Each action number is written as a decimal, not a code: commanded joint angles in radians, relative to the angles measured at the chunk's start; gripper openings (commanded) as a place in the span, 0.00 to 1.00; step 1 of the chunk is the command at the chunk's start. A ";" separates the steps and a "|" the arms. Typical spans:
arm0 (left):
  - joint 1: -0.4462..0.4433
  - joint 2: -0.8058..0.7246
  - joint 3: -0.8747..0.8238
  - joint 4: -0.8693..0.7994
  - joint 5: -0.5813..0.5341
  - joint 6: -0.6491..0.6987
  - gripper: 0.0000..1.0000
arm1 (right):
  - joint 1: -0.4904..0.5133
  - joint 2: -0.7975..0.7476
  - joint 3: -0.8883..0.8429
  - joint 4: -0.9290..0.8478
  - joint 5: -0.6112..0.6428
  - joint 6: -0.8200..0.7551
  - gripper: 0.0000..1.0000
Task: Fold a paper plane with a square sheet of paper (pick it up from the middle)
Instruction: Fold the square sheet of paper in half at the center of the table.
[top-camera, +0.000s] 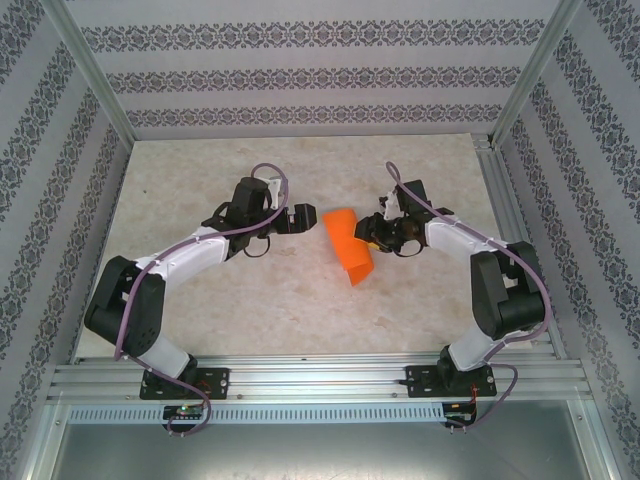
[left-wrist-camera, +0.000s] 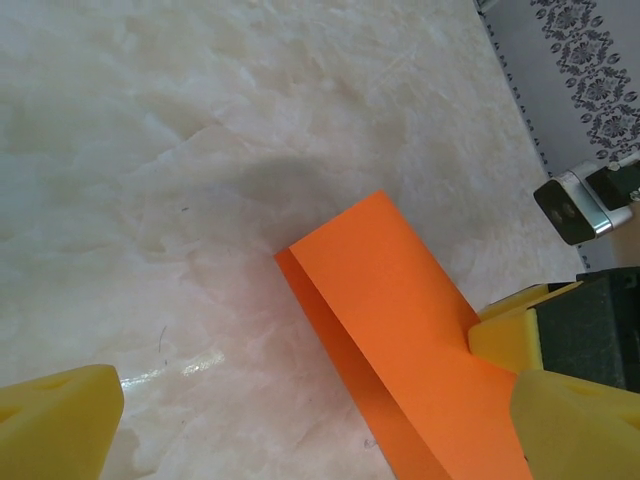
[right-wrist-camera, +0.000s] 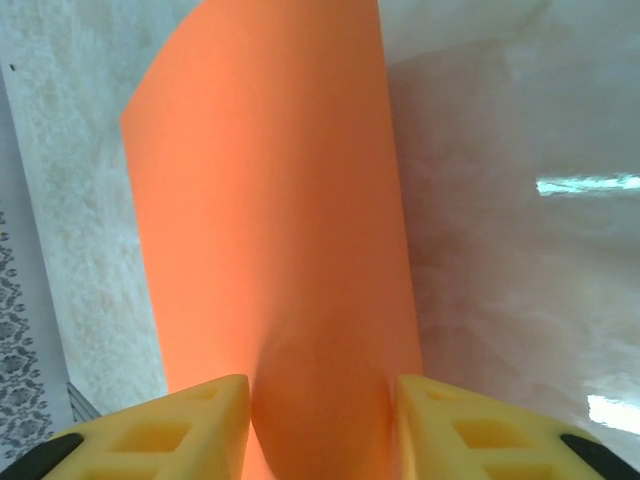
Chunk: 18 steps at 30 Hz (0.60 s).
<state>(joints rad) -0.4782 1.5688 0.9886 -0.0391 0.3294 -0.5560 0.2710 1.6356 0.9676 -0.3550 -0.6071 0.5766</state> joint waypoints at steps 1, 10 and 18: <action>0.005 -0.041 0.022 -0.038 -0.021 -0.004 1.00 | 0.029 -0.036 0.007 0.066 -0.045 0.047 0.42; 0.005 -0.133 0.000 -0.081 -0.105 0.025 1.00 | 0.104 -0.045 0.007 0.221 -0.069 0.176 0.42; 0.006 -0.127 0.002 -0.077 -0.069 0.021 1.00 | 0.108 -0.034 -0.062 0.356 -0.054 0.262 0.42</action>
<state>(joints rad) -0.4782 1.4418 0.9886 -0.1020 0.2489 -0.5514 0.3843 1.6054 0.9306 -0.0574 -0.6643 0.8093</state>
